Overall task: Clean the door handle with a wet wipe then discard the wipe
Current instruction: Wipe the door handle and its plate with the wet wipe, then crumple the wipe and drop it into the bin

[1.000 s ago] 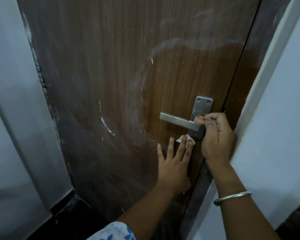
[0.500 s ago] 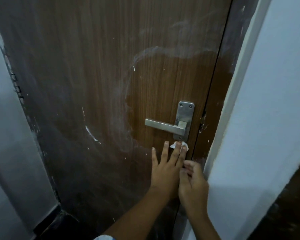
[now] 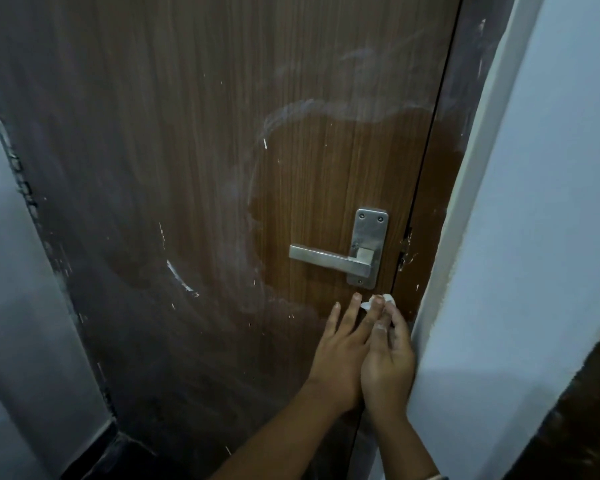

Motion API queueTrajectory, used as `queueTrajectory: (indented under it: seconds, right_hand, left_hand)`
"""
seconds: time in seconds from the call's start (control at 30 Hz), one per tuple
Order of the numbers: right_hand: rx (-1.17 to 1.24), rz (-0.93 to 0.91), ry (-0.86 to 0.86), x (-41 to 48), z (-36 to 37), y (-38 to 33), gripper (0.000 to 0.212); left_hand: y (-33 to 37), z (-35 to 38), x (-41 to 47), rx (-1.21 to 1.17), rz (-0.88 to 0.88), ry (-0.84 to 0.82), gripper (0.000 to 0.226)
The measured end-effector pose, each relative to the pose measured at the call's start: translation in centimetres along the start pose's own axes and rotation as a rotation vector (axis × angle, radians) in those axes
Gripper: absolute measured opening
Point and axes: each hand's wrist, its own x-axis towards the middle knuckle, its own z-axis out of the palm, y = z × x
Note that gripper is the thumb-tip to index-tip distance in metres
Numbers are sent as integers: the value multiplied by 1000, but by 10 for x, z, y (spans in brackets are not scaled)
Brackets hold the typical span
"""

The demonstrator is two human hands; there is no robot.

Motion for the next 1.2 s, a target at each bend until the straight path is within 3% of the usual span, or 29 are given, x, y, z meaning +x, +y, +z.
queueTrajectory:
  seconds: [0.17, 0.27, 0.33, 0.6, 0.73, 0.83, 1.0, 1.2]
  right_hand:
    - [79, 81, 66, -1, 6, -8, 45]
    - [129, 141, 124, 3, 9, -19, 45]
    - [150, 144, 174, 10, 11, -29, 42]
    - [-62, -156, 295, 40, 20, -56, 29]
    - [-109, -241, 226, 44, 15, -62, 23]
    - [-79, -288, 196, 35, 9, -67, 19]
    - [-20, -232, 55, 21, -4, -70, 19]
    - [90, -223, -67, -1, -30, -82, 16]
  left_hand:
    - [-7, -2, 2, -251, 129, -54, 64]
    - [-10, -14, 0, -454, 92, -16, 56]
    - [-12, -22, 0, -460, 67, 36, 55]
    - [-24, -54, -4, -546, -68, 279, 55]
    - [-25, -64, -3, -591, -81, 348, 49]
    - [-23, -70, -2, -664, -96, 312, 46]
    - [-14, -79, -6, -937, -207, 347, 33]
    - [1, -95, -15, -1241, -240, 263, 63]
